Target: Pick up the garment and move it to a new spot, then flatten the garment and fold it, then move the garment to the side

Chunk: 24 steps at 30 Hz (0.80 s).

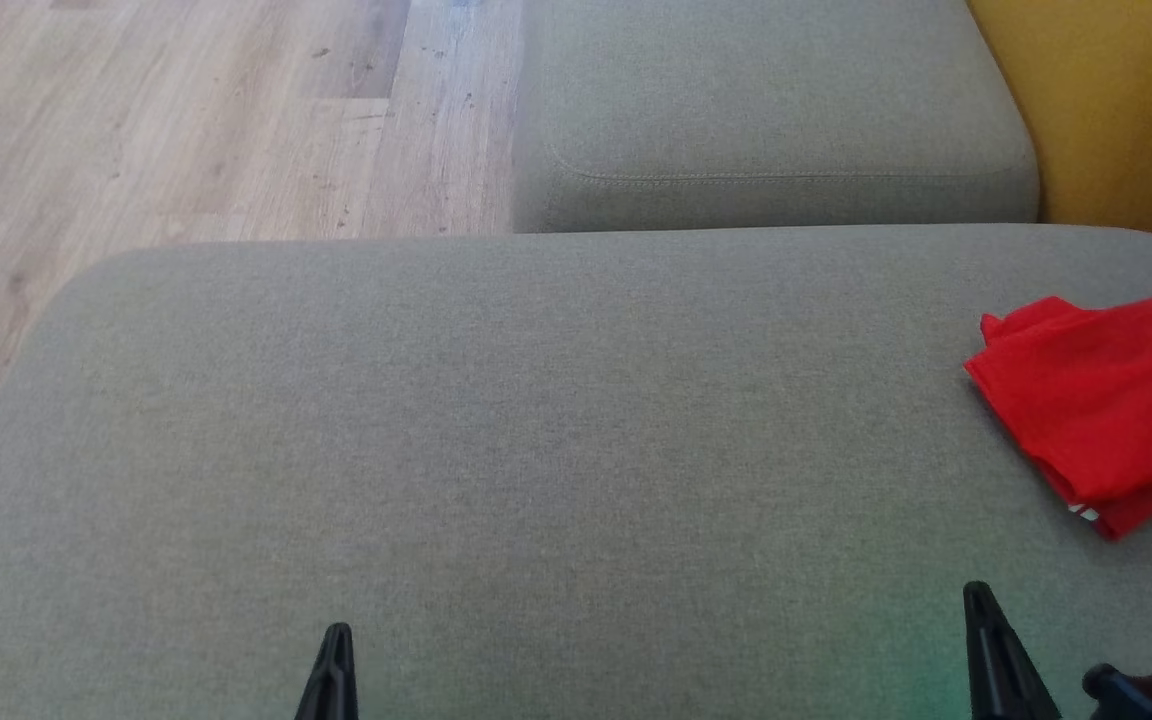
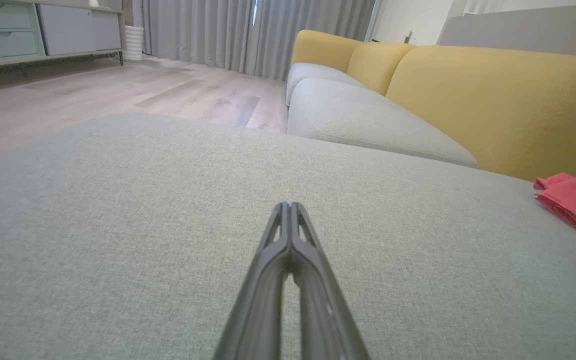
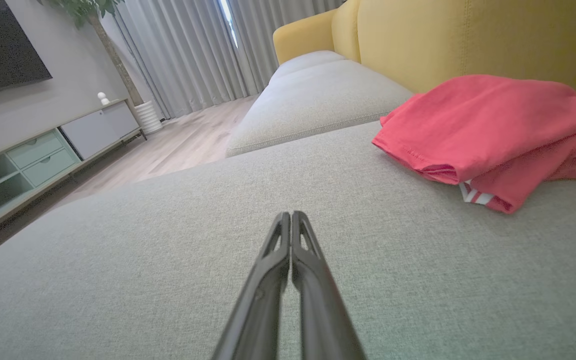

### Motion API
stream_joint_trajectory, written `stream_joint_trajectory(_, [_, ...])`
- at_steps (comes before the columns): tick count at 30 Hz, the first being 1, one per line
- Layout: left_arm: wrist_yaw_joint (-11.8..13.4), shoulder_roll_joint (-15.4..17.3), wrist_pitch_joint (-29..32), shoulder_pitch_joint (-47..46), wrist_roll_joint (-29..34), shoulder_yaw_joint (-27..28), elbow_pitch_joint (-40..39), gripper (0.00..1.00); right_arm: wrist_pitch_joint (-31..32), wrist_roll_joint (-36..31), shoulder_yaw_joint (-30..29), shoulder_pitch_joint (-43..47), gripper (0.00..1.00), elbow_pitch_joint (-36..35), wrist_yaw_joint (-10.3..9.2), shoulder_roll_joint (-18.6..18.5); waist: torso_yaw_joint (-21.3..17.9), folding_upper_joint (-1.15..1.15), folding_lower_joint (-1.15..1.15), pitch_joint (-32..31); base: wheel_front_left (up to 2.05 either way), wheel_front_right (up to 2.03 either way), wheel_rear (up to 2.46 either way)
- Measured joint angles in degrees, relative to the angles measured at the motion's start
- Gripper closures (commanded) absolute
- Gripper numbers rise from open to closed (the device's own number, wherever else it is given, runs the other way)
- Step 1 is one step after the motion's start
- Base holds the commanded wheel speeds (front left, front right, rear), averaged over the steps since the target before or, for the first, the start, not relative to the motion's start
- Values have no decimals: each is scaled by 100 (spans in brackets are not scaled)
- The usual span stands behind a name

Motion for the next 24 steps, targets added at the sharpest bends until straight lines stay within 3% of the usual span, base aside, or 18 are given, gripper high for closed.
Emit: stream_joint_trajectory(24, [-165, 41, 303, -412, -1735, 244, 166, 100, 307, 1682, -87, -428, 100, 116, 0, -9, -80, 0, 0, 111, 0, 0, 0])
